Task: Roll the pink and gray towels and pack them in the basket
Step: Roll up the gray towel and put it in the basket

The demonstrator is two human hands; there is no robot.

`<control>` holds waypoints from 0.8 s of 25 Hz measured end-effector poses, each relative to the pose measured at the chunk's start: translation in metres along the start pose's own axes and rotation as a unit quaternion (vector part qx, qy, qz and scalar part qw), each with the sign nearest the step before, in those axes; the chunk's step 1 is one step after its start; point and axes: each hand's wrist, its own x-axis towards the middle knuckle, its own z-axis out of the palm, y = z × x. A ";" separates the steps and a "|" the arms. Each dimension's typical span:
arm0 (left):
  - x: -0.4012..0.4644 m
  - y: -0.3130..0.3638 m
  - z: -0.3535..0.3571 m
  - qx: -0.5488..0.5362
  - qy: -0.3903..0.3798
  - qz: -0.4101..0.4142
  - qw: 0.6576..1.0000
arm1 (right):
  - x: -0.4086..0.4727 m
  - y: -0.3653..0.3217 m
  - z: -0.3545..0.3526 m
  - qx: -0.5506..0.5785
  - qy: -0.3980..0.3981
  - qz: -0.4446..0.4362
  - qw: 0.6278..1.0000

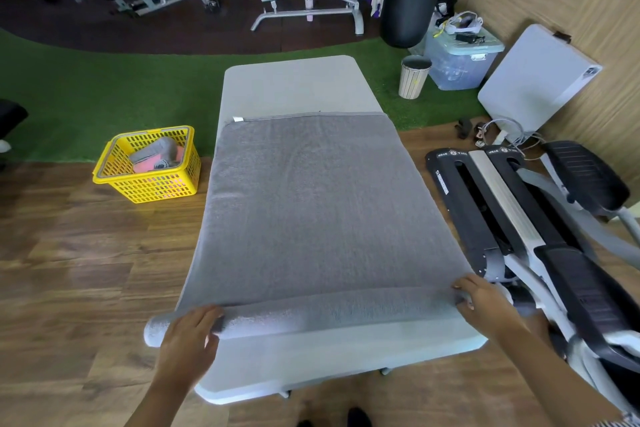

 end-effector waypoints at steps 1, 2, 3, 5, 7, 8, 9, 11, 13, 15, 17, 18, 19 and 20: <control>-0.001 0.001 0.002 -0.001 -0.003 -0.002 1.000 | -0.001 0.000 0.003 0.015 0.015 -0.005 1.000; -0.002 0.002 0.003 -0.002 -0.014 -0.005 1.000 | -0.003 -0.001 0.005 0.025 0.024 -0.013 0.999; -0.002 0.002 0.006 0.000 -0.021 -0.005 1.000 | -0.006 -0.003 0.005 0.028 0.024 -0.014 0.999; 0.000 0.005 0.009 0.001 -0.027 -0.020 0.999 | -0.010 -0.004 0.007 0.031 -0.014 0.001 0.999; 0.002 0.011 0.007 0.004 -0.019 -0.035 0.999 | -0.009 -0.002 0.007 0.012 -0.051 0.007 0.999; 0.002 0.015 0.005 0.007 -0.019 -0.035 0.999 | -0.009 -0.002 0.005 0.000 -0.060 0.010 0.998; 0.001 0.017 0.003 0.013 -0.020 -0.033 0.999 | -0.008 -0.002 0.003 -0.015 -0.070 0.018 0.997; 0.000 0.018 -0.002 0.024 -0.019 -0.022 0.999 | -0.007 -0.003 -0.001 -0.041 -0.085 0.032 0.995; 0.001 0.014 -0.005 0.020 -0.011 -0.006 1.000 | -0.003 -0.003 -0.003 -0.055 -0.099 0.037 0.993; 0.006 0.010 -0.010 0.015 -0.004 0.003 1.000 | 0.003 -0.002 -0.001 -0.050 -0.072 0.033 0.996; 0.008 0.010 -0.009 0.002 0.011 0.001 1.000 | 0.009 -0.001 0.004 -0.010 -0.024 0.024 0.999; 0.009 0.014 -0.011 -0.011 0.012 -0.012 1.000 | 0.009 -0.002 0.006 0.008 -0.005 0.022 1.000; 0.010 0.016 -0.009 -0.021 0.021 -0.022 0.999 | 0.007 -0.003 0.009 0.018 -0.002 0.029 0.999; 0.010 0.020 -0.009 -0.026 0.014 -0.037 0.999 | 0.005 -0.003 0.011 0.020 -0.005 0.033 0.999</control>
